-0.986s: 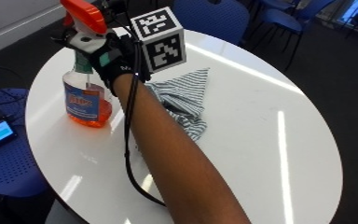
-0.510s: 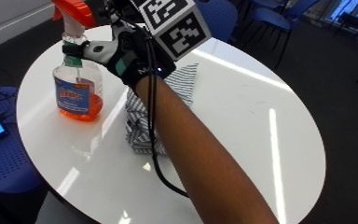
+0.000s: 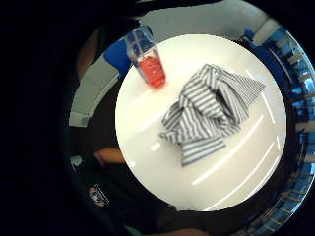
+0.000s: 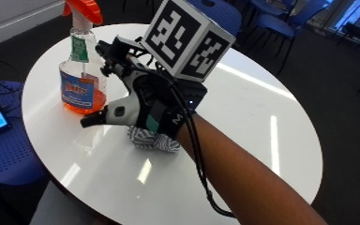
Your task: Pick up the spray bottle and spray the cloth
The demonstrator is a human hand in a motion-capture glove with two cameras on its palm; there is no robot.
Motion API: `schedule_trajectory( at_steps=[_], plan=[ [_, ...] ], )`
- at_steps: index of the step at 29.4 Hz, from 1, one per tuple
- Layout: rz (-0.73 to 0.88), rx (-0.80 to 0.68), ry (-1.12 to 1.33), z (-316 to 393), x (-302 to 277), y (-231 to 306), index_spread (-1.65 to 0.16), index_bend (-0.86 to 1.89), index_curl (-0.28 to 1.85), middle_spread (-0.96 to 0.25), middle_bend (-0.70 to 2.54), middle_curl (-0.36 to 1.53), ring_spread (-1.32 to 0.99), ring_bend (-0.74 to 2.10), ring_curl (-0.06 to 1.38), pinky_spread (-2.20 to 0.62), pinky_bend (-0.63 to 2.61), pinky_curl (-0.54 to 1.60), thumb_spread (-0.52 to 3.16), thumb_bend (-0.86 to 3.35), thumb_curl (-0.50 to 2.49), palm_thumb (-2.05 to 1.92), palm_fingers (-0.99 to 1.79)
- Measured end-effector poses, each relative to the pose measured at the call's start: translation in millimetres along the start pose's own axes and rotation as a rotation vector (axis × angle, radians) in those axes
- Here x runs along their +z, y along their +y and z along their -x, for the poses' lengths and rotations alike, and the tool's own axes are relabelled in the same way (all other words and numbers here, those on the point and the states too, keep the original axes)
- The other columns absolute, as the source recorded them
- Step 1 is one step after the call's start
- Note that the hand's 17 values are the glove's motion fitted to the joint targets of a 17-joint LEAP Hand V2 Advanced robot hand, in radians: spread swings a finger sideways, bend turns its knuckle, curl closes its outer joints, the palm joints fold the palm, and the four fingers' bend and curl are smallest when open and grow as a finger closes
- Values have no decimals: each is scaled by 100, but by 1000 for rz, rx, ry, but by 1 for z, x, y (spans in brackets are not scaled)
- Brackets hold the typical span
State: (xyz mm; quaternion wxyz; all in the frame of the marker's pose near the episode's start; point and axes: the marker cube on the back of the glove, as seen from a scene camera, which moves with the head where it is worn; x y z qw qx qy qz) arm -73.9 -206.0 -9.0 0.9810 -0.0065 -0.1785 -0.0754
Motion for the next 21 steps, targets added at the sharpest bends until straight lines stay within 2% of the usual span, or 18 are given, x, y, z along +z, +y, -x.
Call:
schedule_trajectory(
  at_steps=[15, 21],
  plan=[
    [95, -194, 275, 52, 23, 73, -42, 18, 30, 2, 22, 34, 4, 26, 28, 22, 41, 34, 94, -3, 40, 64, 20],
    [116, -234, 296, 61, 29, 86, -42, 17, 31, 2, 20, 34, 3, 24, 28, 23, 40, 34, 95, -3, 38, 63, 22]
  ],
)
